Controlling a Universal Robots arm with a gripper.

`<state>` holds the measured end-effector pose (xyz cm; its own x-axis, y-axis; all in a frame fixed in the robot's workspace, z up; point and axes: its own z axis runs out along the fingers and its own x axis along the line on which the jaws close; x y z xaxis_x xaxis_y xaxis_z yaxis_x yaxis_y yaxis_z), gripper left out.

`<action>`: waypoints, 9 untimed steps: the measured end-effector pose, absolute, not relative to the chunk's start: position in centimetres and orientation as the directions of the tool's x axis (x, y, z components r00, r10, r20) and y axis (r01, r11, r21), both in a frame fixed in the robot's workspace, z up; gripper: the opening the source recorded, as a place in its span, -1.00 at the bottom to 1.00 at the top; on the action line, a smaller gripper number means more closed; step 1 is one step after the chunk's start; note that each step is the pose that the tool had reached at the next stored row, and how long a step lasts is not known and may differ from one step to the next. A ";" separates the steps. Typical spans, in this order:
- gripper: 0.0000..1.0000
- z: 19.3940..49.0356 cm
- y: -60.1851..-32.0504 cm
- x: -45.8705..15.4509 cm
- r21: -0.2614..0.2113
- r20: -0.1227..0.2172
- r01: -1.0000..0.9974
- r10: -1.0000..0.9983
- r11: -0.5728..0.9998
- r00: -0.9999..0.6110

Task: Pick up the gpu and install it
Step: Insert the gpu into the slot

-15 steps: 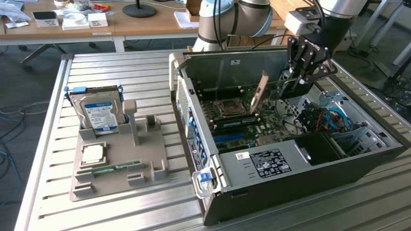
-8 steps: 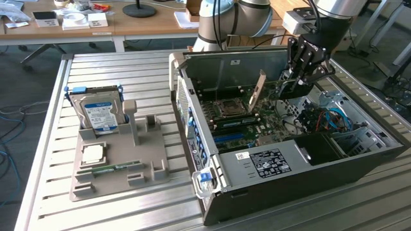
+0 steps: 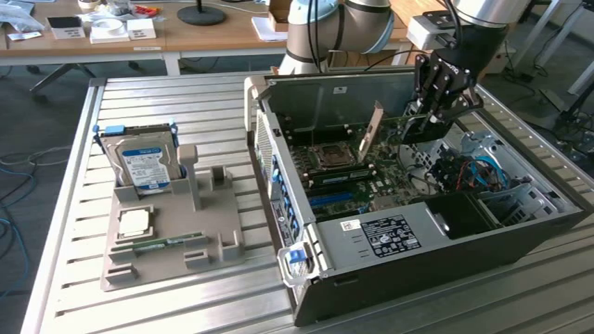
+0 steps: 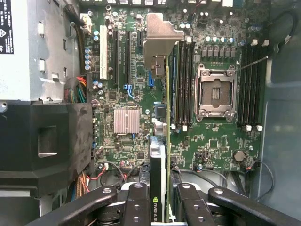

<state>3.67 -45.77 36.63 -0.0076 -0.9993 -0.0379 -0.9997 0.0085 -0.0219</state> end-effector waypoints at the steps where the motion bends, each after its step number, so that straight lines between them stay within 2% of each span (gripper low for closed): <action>1: -0.47 36.6 -45.8 3.5 -0.022 -0.038 -1.000 -0.999 0.009 -0.008; 9: -0.47 36.2 -45.7 2.7 -0.022 -0.038 -0.999 -0.999 0.028 -0.027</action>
<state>2.65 -45.75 36.22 -0.0268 -0.9989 -0.0377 -0.9994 0.0277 -0.0225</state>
